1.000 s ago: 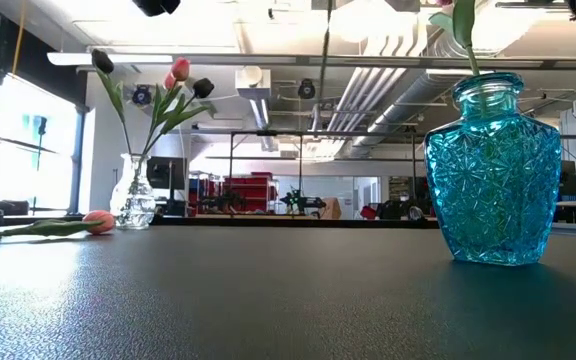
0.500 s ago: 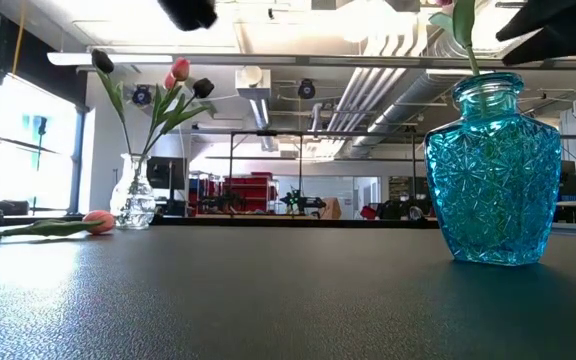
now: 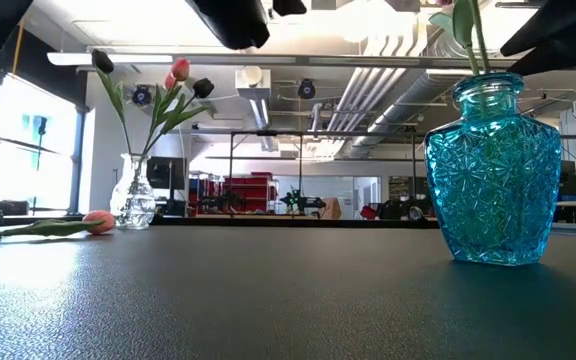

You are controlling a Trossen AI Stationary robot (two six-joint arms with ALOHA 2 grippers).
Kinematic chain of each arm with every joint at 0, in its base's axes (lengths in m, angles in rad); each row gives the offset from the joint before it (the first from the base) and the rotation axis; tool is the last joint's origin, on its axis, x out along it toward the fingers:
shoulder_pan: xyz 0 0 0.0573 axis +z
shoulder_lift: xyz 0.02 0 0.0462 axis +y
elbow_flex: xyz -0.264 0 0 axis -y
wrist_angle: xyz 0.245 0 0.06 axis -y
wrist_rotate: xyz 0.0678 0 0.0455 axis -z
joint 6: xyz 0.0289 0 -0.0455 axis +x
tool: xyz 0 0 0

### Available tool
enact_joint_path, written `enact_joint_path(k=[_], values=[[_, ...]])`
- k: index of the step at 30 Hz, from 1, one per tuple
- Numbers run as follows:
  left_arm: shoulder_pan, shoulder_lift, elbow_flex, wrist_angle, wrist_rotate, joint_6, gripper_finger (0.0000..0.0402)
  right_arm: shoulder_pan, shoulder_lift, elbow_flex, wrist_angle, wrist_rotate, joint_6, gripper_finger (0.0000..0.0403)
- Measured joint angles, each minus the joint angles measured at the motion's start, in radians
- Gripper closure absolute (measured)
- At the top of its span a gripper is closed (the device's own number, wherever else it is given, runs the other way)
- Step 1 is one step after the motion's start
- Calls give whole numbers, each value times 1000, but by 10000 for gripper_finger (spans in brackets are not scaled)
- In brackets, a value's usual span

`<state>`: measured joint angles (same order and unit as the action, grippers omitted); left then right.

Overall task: Sort flowers into vase by color
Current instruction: Put the right black flower into the blue vase

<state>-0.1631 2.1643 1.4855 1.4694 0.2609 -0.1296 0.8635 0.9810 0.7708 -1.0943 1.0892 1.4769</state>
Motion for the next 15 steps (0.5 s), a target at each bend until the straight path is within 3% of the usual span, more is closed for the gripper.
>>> enact_joint_path(k=[8,15], values=[[-1,0,-2,-155,-104,8,394,0,1,0,2,-7,-12,190],[-1,0,-2,-209,-124,51,337,1,34,0,14,-13,-30,190]])
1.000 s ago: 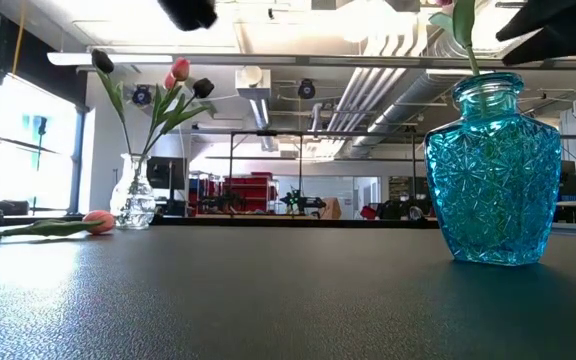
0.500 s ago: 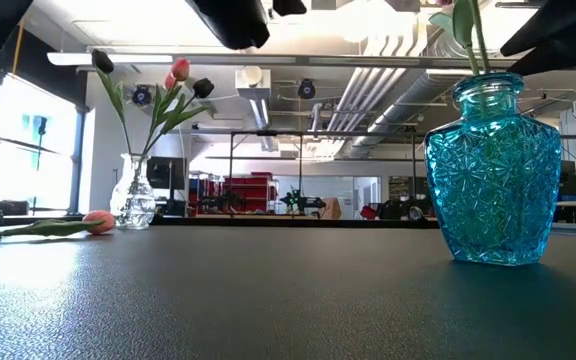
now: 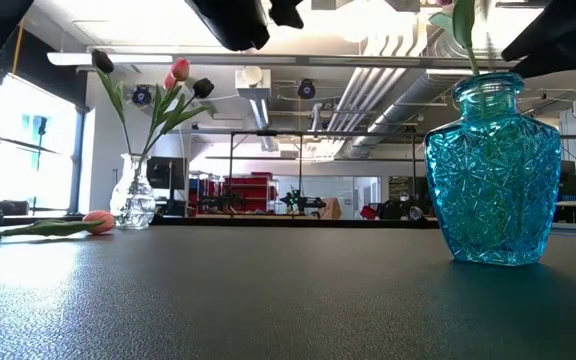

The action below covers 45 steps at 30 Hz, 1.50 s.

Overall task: Sort flowers into vase by color
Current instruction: Put the right black flower into the blue vase, then put the pink flower into the blue vase

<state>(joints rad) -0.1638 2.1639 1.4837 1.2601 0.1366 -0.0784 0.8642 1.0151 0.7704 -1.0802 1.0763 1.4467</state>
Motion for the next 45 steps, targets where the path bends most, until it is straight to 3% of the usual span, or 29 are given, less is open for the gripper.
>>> enact_joint_path(k=[5,10,14,23,32,35,41,45], values=[[-8,-19,0,-101,-7,76,267,-1,38,0,0,53,36,190],[-4,-87,0,-379,-103,90,198,-1,40,0,2,48,40,190],[2,-151,0,-584,-157,91,169,-1,40,0,3,47,55,190],[-16,-342,0,-1162,-296,131,163,-1,40,0,4,23,68,190],[-20,-371,0,-1316,-227,93,163,-1,40,0,18,18,68,190],[-33,-393,0,-1444,-294,30,163,-1,40,0,21,11,68,190],[-99,-436,-1,-1812,-523,-201,163,-1,54,0,20,11,68,190],[-119,-436,-2,-2028,-588,-358,165,-6,68,0,16,11,68,190]])
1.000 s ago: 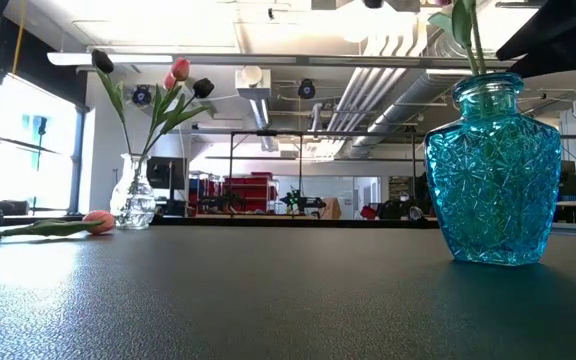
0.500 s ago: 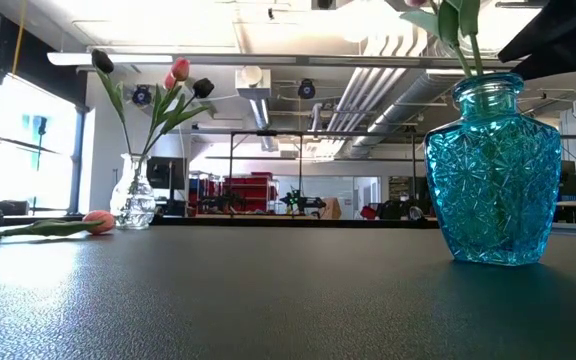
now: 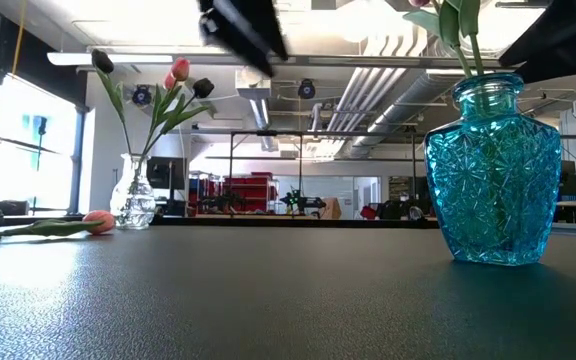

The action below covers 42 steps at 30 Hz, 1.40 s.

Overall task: Sort flowers into vase by color
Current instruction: Put the pink flower into the blue vase

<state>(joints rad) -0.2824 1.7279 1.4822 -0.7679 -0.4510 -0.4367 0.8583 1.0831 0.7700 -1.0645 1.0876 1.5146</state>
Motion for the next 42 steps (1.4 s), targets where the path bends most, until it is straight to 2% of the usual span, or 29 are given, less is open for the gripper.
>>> enact_joint_path(k=[6,13,24,30,34,38,42], values=[[60,-9,-85,-166,-32,-140,188,-21,2,0,-1,-36,7,190],[128,-93,-299,-160,41,-223,208,-43,2,0,-9,-45,4,190],[164,-381,-634,-154,141,-520,211,-112,2,0,-79,-44,4,190],[164,-418,-781,-147,133,-654,211,-186,2,0,-114,-44,4,190],[185,-417,-851,-114,102,-681,211,-231,2,0,-125,-50,-5,190],[219,-417,-885,-43,92,-642,211,-261,2,0,-121,-72,-32,190],[258,-417,-920,64,130,-575,212,-270,2,0,-117,-76,-38,190]])
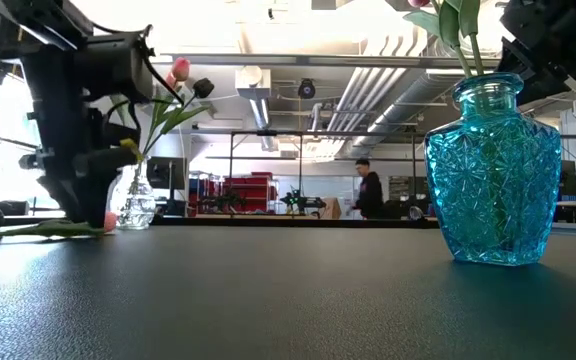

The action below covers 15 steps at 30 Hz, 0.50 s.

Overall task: Sort flowers into vase by color
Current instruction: Put the pink flower into the blue vase

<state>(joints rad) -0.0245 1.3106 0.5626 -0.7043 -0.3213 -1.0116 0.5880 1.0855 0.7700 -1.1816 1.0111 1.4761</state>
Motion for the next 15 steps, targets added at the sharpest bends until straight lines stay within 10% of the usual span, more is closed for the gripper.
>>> enact_joint_path(k=[15], values=[[38,-20,-46,84,85,82,356,0,0,0,11,-1,0,190]])
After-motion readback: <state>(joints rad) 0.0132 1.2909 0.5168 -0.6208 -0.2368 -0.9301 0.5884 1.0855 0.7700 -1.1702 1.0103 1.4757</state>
